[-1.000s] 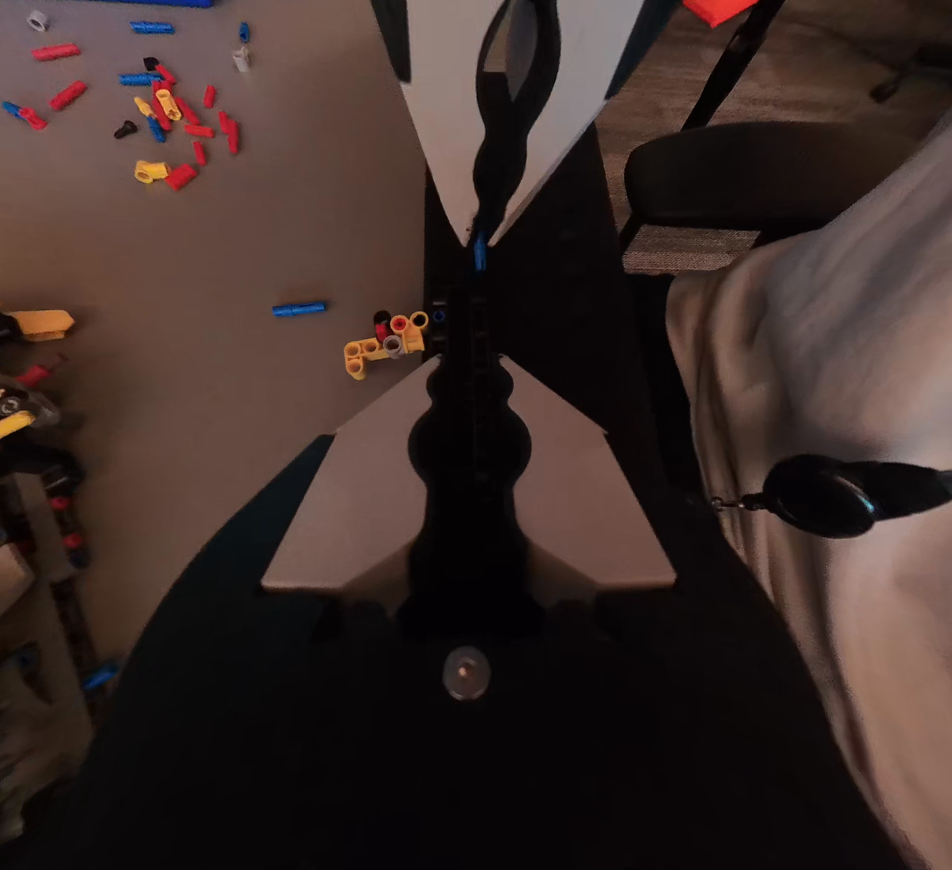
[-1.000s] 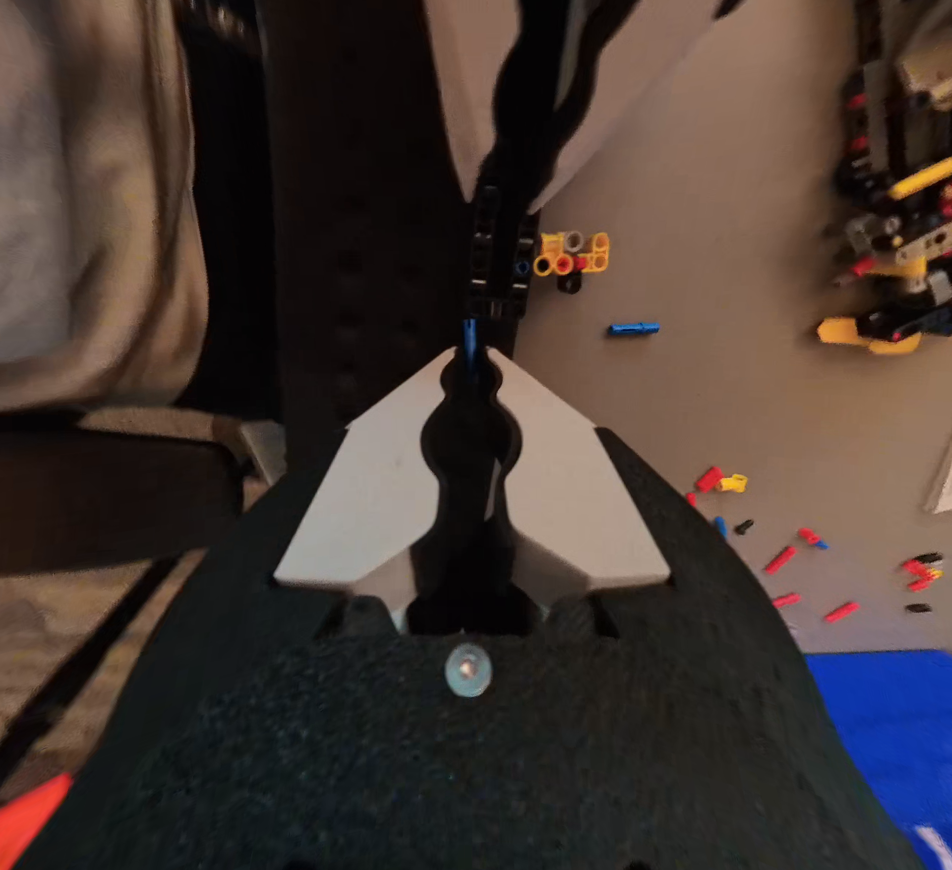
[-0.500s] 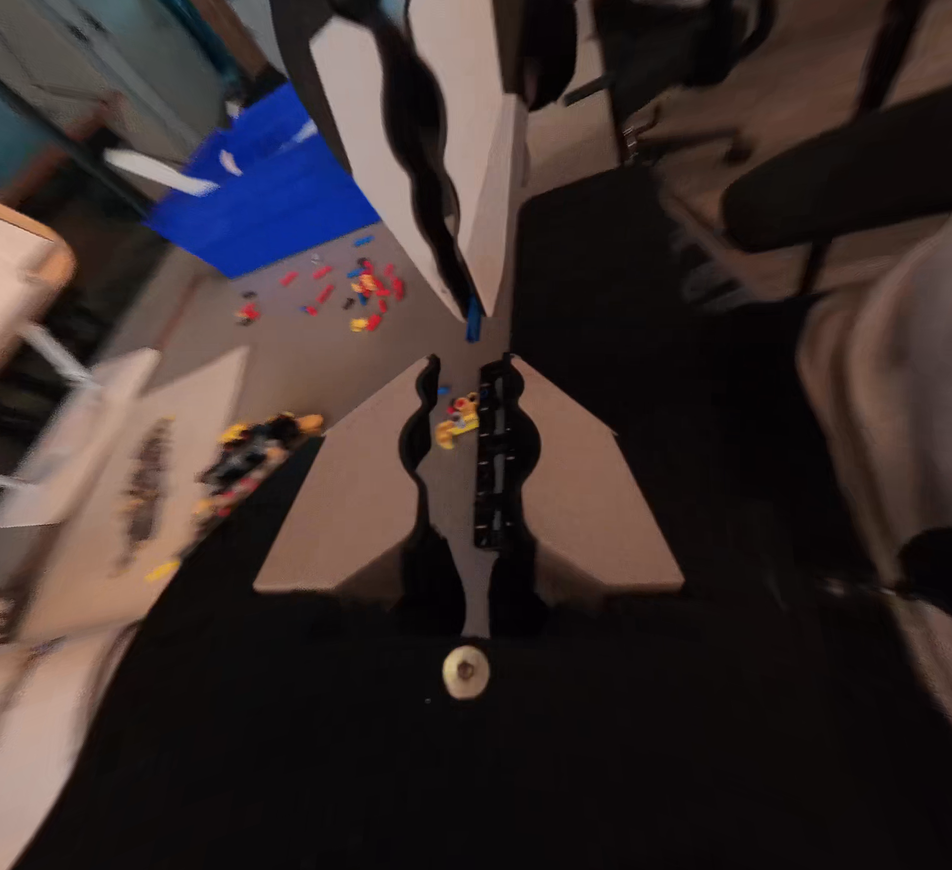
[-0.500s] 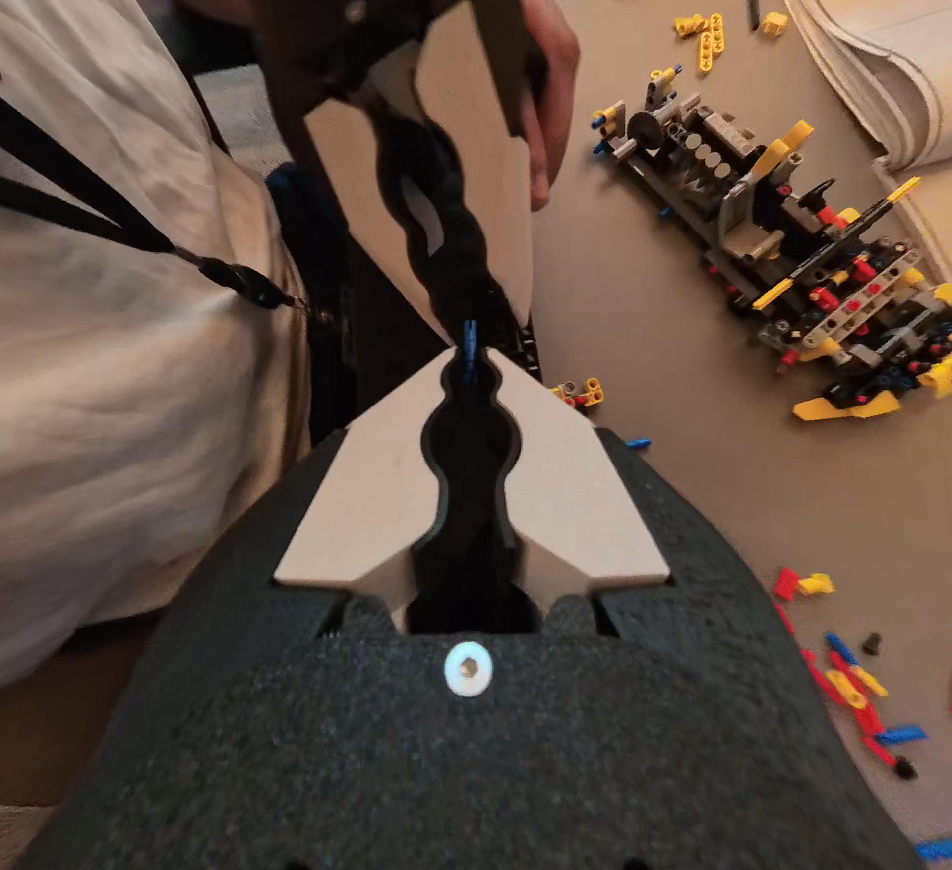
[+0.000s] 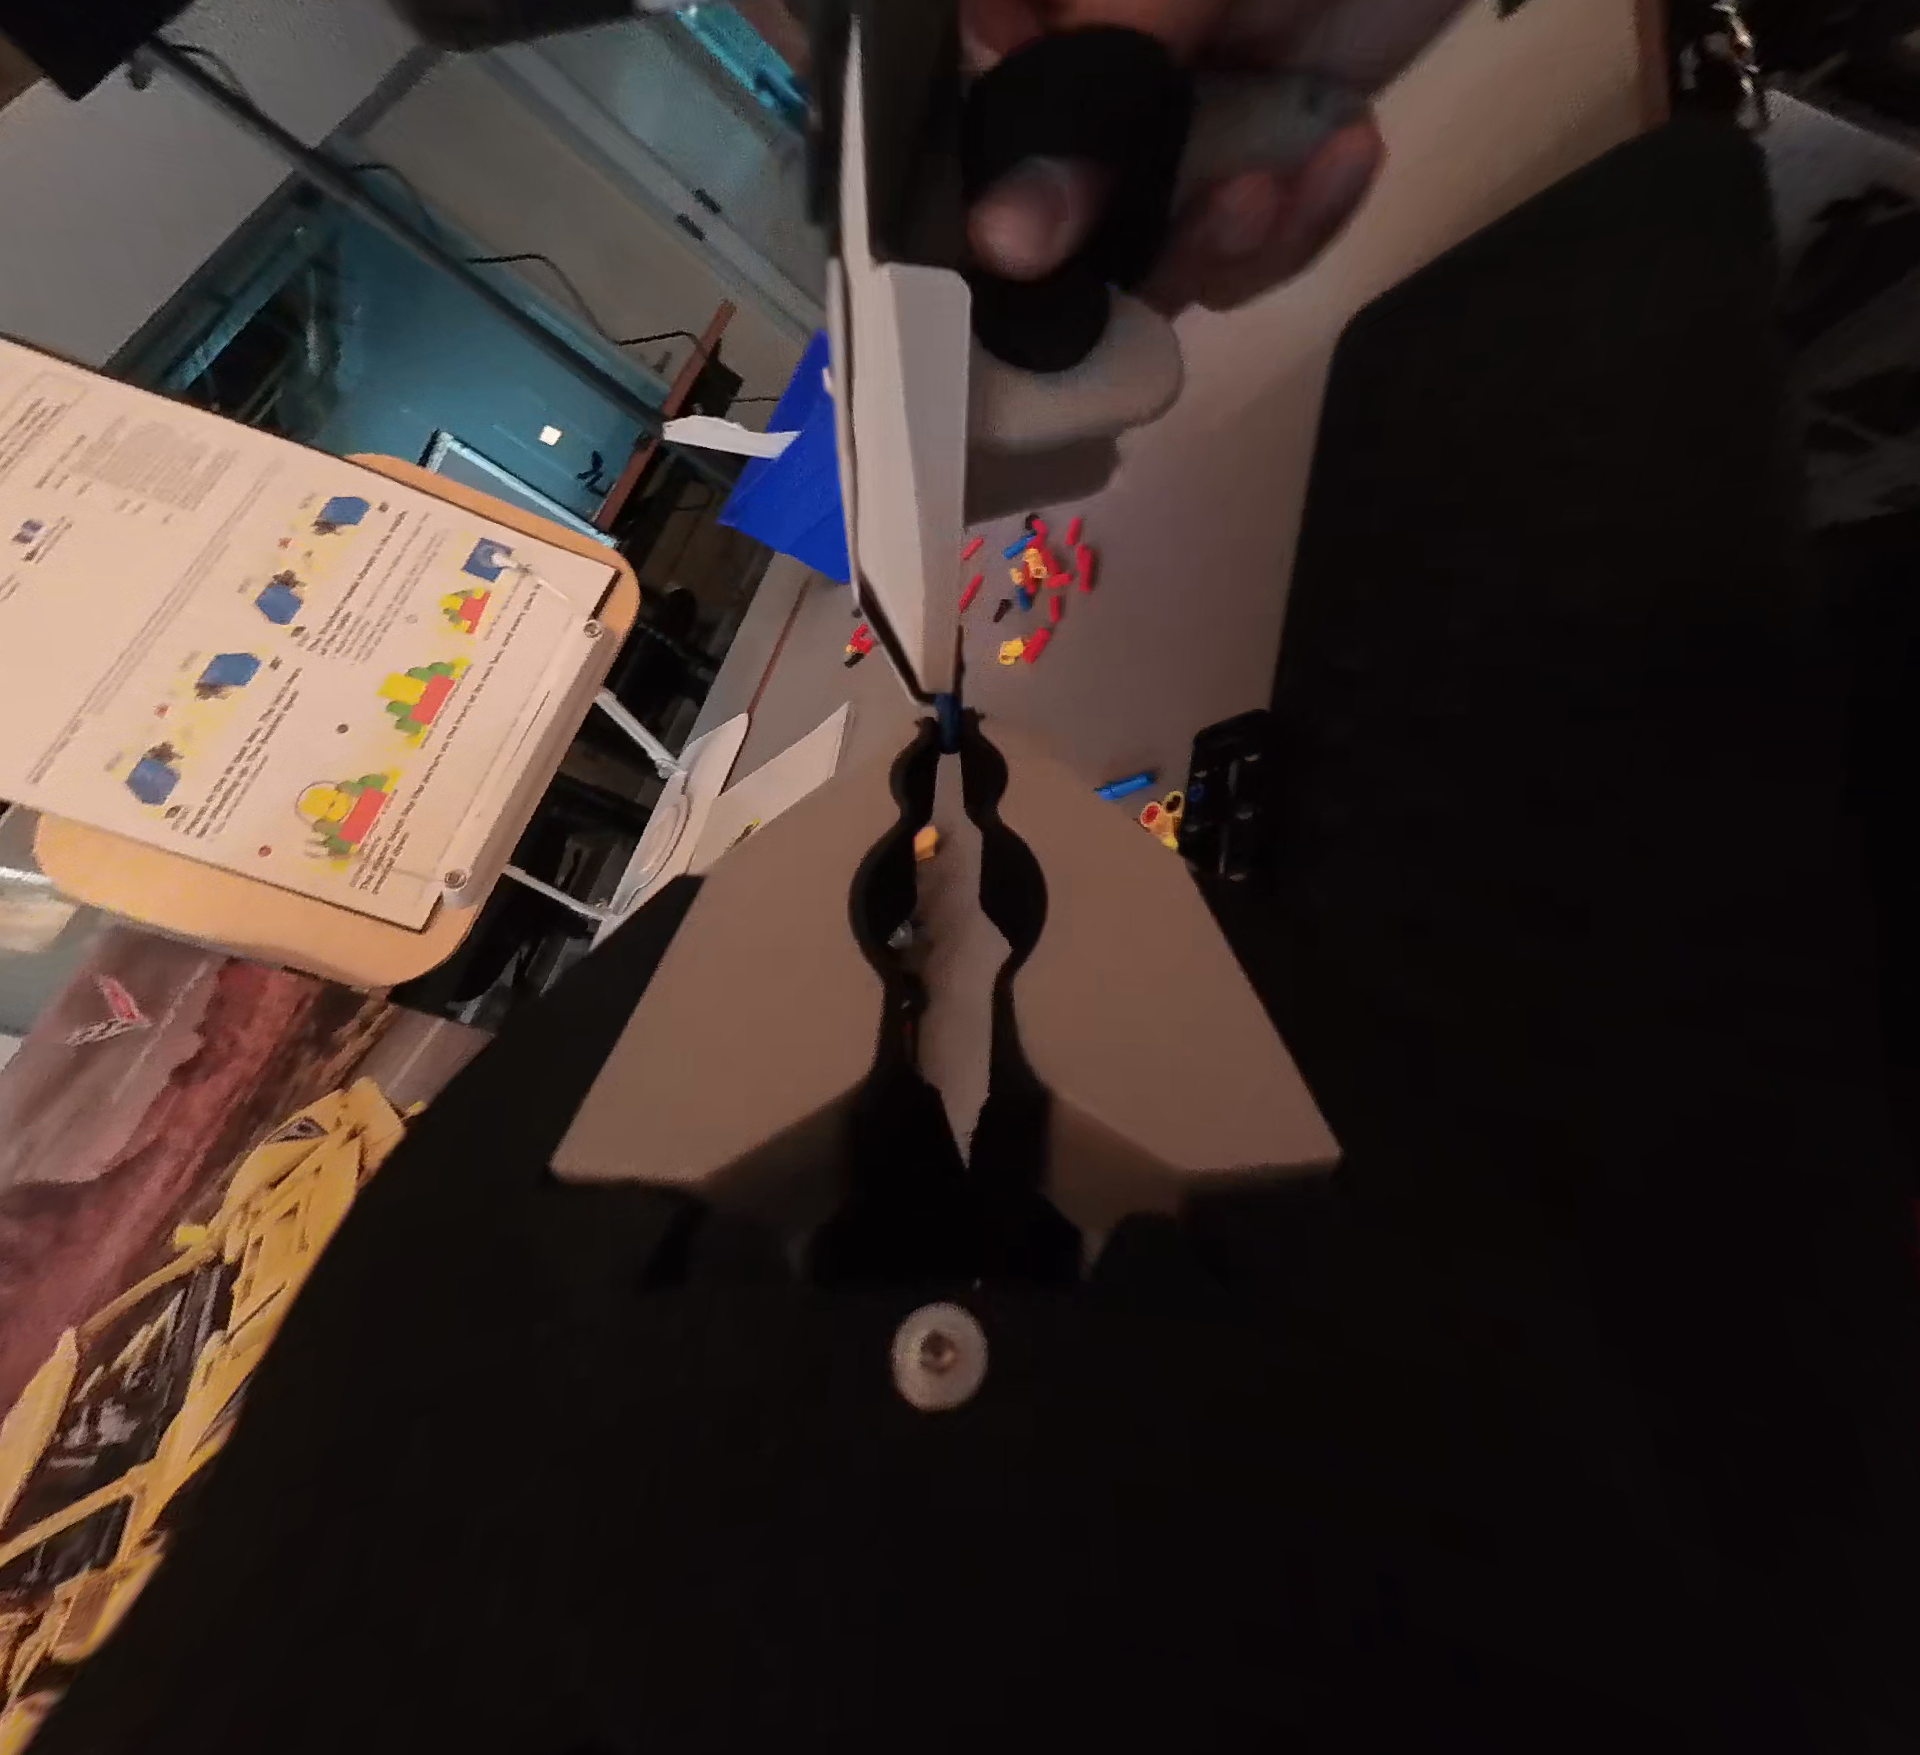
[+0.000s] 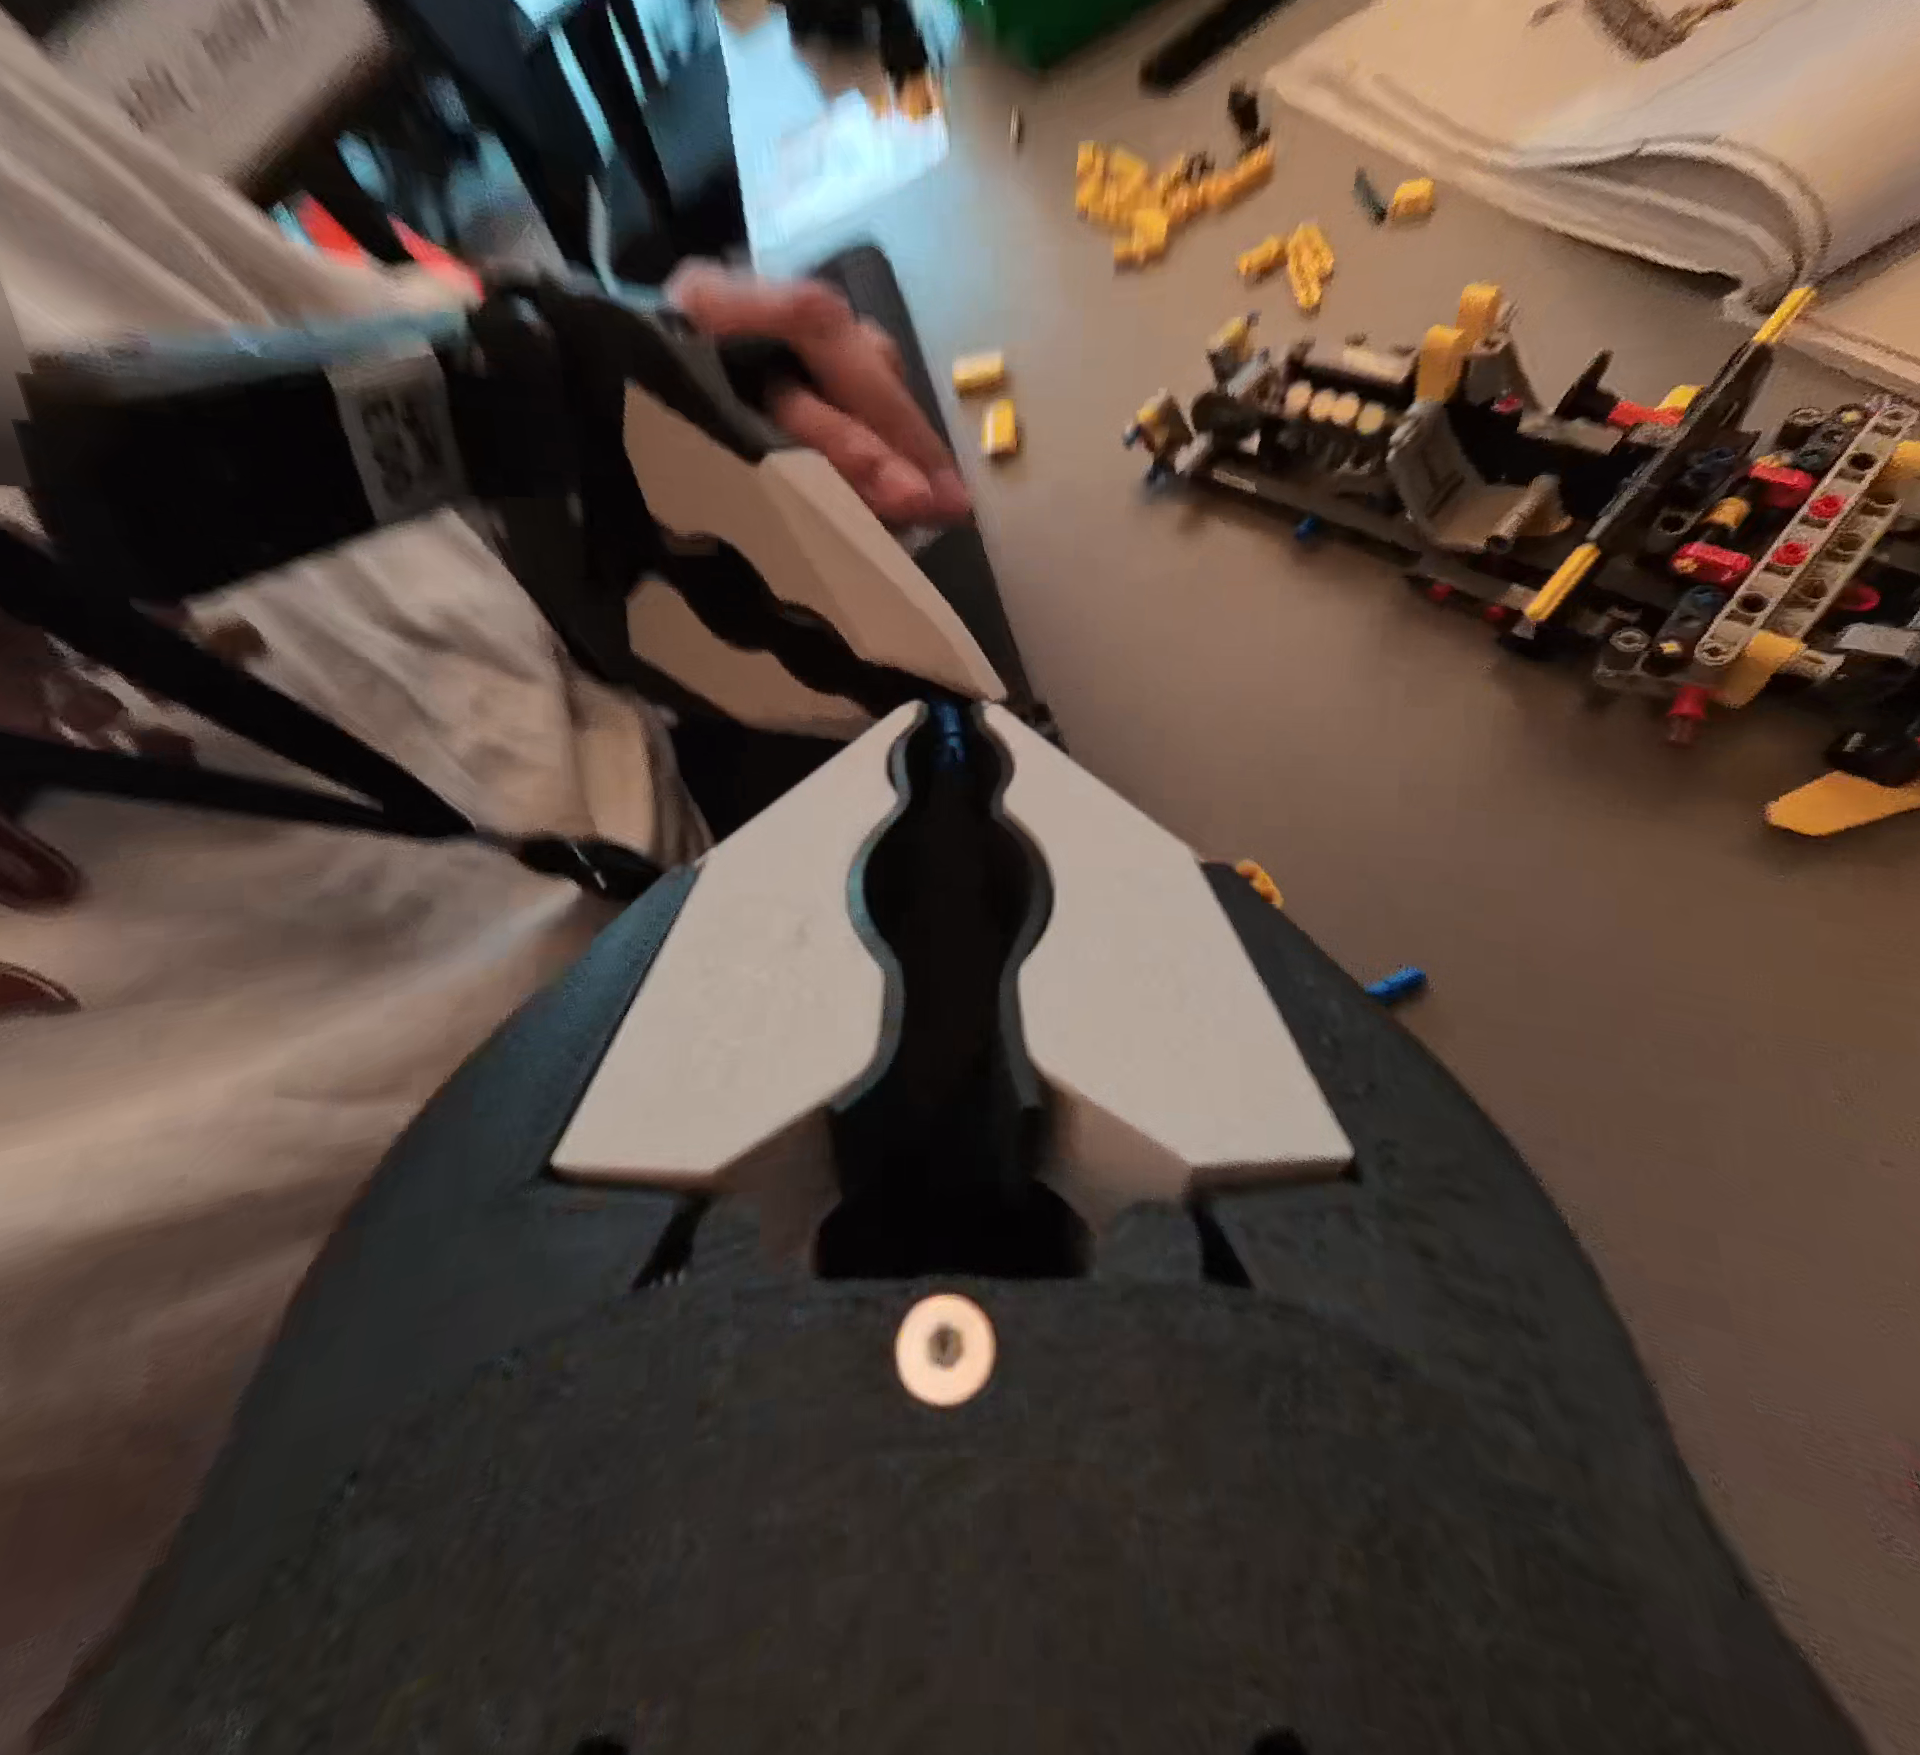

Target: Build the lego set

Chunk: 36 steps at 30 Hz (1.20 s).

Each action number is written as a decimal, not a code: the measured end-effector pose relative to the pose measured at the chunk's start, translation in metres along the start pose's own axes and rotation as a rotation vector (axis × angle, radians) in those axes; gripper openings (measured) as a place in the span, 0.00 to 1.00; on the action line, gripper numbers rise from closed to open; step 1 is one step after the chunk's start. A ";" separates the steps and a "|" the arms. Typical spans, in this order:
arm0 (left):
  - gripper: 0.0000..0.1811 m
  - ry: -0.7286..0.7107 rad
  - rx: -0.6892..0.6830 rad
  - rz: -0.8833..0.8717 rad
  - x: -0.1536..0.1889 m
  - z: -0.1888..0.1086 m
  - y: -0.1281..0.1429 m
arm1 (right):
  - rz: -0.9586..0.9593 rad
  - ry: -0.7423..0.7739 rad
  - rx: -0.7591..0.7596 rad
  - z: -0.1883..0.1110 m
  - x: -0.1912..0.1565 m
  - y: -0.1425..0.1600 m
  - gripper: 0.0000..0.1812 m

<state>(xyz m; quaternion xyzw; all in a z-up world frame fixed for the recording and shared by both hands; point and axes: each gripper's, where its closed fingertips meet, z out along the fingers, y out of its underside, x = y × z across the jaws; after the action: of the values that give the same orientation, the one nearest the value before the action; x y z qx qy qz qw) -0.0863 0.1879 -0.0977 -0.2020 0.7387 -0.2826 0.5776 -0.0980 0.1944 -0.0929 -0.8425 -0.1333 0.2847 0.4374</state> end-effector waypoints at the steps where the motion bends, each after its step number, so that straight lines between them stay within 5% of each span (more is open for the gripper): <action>1: 0.02 -0.013 -0.001 -0.010 -0.001 0.000 -0.001 | 0.048 -0.022 0.065 -0.001 0.000 -0.004 0.03; 12: 0.02 -0.014 -0.006 -0.020 0.004 0.003 0.000 | 0.156 -0.010 0.288 -0.002 0.002 0.003 0.06; 23: 0.03 0.063 -0.017 -0.082 0.012 0.002 0.001 | 0.126 0.018 0.212 0.000 -0.002 0.012 0.02; 26: 0.06 0.181 -0.074 -0.327 0.021 -0.002 0.010 | 0.053 0.180 0.131 -0.011 0.015 0.024 0.02; 31: 0.14 0.402 0.049 -1.117 0.032 -0.024 -0.022 | -0.006 0.364 0.134 -0.026 0.043 0.040 0.02; 36: 0.14 0.370 -0.029 -1.375 0.057 -0.029 -0.014 | -0.054 0.382 0.156 -0.019 0.057 0.043 0.02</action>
<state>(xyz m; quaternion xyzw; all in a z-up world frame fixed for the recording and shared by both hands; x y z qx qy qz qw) -0.1291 0.1467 -0.1258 -0.5786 0.5335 -0.6029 0.1308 -0.0418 0.1835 -0.1400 -0.8409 -0.0481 0.1172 0.5262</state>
